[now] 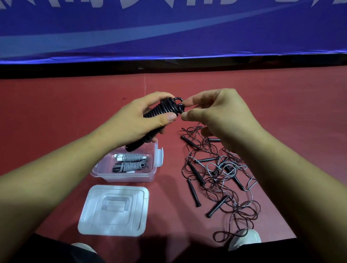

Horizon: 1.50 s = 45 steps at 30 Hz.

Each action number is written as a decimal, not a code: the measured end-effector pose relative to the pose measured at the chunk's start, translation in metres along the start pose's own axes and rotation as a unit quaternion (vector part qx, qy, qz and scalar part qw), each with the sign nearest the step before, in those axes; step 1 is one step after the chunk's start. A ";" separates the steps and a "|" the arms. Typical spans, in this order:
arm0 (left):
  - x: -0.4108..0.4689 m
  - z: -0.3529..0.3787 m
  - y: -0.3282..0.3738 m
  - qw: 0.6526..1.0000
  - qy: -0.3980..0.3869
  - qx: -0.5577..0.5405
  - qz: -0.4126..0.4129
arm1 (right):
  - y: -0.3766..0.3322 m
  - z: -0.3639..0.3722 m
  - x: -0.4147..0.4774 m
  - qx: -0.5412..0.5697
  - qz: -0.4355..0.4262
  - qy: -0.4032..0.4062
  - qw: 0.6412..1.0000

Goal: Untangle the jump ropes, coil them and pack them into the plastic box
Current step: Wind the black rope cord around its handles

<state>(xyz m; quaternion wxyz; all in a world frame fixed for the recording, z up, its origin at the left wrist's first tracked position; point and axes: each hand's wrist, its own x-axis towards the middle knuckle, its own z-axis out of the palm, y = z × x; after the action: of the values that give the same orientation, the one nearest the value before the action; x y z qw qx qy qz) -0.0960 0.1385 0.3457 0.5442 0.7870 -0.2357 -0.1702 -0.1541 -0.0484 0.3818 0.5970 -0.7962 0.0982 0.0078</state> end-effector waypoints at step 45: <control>-0.008 0.011 0.003 0.986 -0.020 0.104 0.126 | 0.003 0.000 -0.004 0.079 -0.024 0.025 0.996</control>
<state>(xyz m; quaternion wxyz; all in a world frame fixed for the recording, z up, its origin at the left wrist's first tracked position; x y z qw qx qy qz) -0.1088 0.1334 0.3447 0.4715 0.7997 -0.3604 -0.0907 -0.1586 -0.0485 0.3795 0.6556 -0.7485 0.0940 -0.0339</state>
